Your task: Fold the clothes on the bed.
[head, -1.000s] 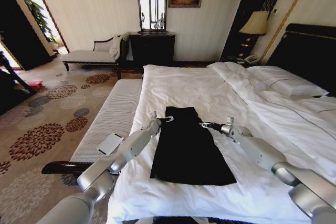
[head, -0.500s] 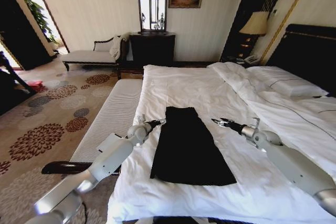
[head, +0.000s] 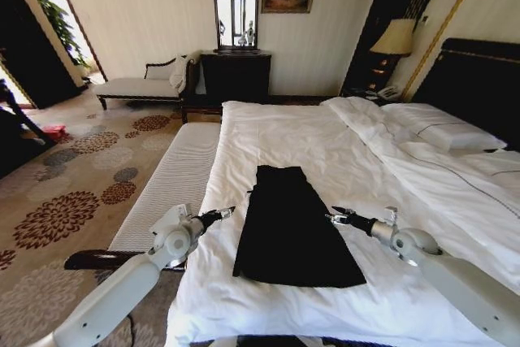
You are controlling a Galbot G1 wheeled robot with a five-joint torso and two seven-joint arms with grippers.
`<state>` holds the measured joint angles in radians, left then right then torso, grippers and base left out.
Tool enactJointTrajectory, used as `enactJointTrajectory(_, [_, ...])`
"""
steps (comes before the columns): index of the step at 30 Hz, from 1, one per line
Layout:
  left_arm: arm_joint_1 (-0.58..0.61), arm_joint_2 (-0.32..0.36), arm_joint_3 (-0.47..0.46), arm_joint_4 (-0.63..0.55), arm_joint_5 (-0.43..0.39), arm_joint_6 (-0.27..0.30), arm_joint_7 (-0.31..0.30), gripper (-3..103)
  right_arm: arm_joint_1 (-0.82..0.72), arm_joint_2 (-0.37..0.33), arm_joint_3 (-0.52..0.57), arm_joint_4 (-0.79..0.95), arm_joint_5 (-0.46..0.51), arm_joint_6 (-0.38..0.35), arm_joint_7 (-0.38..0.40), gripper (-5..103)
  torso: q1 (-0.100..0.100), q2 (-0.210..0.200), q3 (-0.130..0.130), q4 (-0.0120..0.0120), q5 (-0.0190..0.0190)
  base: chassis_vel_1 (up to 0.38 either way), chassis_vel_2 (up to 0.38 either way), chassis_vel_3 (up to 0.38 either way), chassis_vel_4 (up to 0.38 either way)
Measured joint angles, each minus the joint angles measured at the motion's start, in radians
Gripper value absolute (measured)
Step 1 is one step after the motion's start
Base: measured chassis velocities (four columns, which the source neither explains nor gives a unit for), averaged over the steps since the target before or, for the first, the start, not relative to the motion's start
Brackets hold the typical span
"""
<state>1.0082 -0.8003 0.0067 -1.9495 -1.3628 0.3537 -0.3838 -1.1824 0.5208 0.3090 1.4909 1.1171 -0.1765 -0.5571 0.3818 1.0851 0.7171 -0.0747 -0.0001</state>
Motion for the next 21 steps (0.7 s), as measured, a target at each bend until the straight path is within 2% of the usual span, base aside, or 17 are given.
enactJointTrajectory(2, [0.025, 0.014, -0.003, -0.031, -0.011, 0.000, -0.001, 100, -0.100, -0.003, 0.084, 0.034, 0.000, 0.001, -0.001, 100, 0.000, 0.000, 0.000, -0.0008, -0.0001, 0.000, 0.000, 0.000, 0.000])
enactJointTrajectory(3, [0.025, 0.014, -0.003, -0.031, -0.011, 0.000, -0.001, 100, -0.100, -0.003, 0.084, 0.034, 0.000, 0.001, -0.001, 100, 0.000, 0.000, 0.000, -0.0008, -0.0001, 0.000, 0.000, 0.000, 0.000])
enactJointTrajectory(6, [0.060, 0.028, -0.008, -0.080, -0.055, 0.002, -0.012, 102, -0.273, 0.009, 0.242, 0.090, 0.010, 0.001, -0.015, 100, 0.000, 0.000, 0.000, -0.0008, -0.0001, 0.000, 0.000, 0.000, 0.000])
enactJointTrajectory(7, [0.060, 0.028, -0.008, -0.080, -0.055, 0.002, -0.012, 102, -0.273, 0.009, 0.242, 0.090, 0.010, 0.001, -0.015, 100, 0.000, 0.000, 0.000, -0.0008, -0.0001, 0.000, 0.000, 0.000, 0.000])
enactJointTrajectory(11, [0.111, 0.047, -0.029, -0.126, -0.145, 0.009, -0.025, 99, -0.451, 0.025, 0.379, 0.133, 0.022, -0.003, -0.067, 100, 0.000, 0.000, 0.000, -0.0008, 0.0003, 0.000, 0.000, 0.000, 0.000])
enactJointTrajectory(12, [0.111, 0.047, -0.029, -0.126, -0.145, 0.009, -0.025, 99, -0.451, 0.025, 0.379, 0.133, 0.022, -0.003, -0.067, 100, 0.000, 0.000, 0.000, -0.0008, 0.0003, 0.000, 0.000, 0.000, 0.000])
enactJointTrajectory(15, [0.173, 0.050, -0.058, -0.157, -0.211, 0.011, -0.044, 98, -0.553, 0.040, 0.440, 0.134, 0.023, 0.002, -0.121, 100, 0.000, 0.000, 0.000, -0.0008, 0.0001, 0.000, 0.000, 0.000, 0.000])
enactJointTrajectory(18, [0.216, 0.055, -0.072, -0.168, -0.219, 0.013, -0.052, 95, -0.594, 0.043, 0.466, 0.129, 0.027, 0.004, -0.140, 100, 0.000, 0.000, 0.000, -0.0003, 0.0001, 0.000, 0.000, 0.000, 0.000])
enactJointTrajectory(21, [0.286, 0.072, -0.105, -0.186, -0.235, 0.015, -0.068, 98, -0.648, 0.049, 0.498, 0.132, 0.025, 0.004, -0.155, 100, 0.000, 0.000, 0.000, -0.0005, 0.0001, 0.000, 0.000, 0.000, 0.000])
